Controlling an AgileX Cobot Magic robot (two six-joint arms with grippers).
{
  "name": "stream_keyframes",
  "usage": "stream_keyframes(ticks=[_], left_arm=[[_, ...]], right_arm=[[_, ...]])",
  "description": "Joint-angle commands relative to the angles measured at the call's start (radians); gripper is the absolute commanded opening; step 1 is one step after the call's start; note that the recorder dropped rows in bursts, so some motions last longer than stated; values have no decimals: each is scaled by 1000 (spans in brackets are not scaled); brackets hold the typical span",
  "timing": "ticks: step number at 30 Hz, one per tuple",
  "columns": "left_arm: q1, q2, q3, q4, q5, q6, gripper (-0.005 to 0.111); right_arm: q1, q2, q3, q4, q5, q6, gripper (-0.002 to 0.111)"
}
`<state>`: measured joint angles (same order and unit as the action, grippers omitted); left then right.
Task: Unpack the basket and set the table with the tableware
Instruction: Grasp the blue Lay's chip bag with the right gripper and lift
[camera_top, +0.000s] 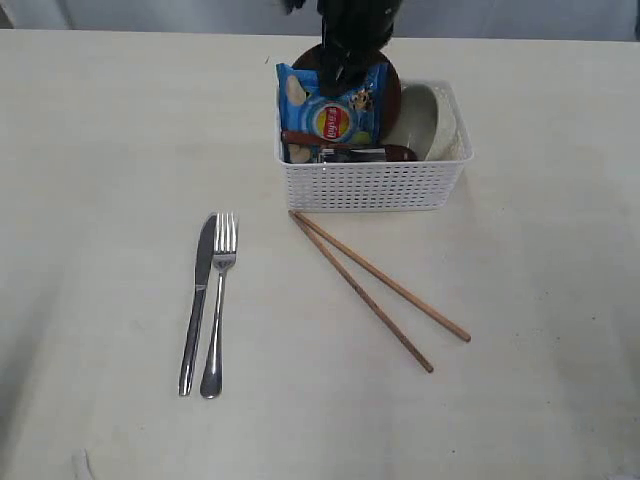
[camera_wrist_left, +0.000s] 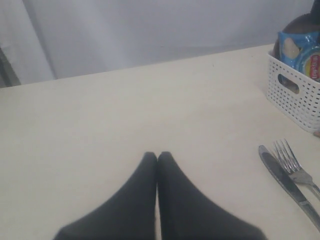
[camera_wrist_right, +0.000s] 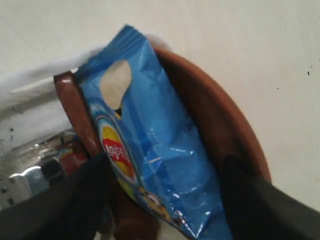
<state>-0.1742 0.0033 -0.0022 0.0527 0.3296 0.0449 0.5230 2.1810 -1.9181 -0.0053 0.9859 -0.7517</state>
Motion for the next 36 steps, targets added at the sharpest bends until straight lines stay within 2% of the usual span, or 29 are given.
stream_keyframes(ticks=[1,4,7,27,30,34,36], left_arm=[[2,-3,2,-2,-8,0,0],[2,-3,2,-2,-8,0,0],[2,-3,2,-2,-8,0,0],[2,-3,2,-2,-8,0,0],[2,-3,2,-2,-8,0,0],[2,-3,2,-2,-8,0,0],[2,-3,2,-2,-8,0,0]], right_arm=[[27,43,1,-131,-61,-4,61],[29,57,1,-136,-103,-12,60],[37,57,1,-212,-143,42,54],[51,92,1,-253,-175,75,52],[51,96,1,-255,-174,79,40],[51,96,1,-260,-167,79,1],[51,93,1,-260,-165,83,0]])
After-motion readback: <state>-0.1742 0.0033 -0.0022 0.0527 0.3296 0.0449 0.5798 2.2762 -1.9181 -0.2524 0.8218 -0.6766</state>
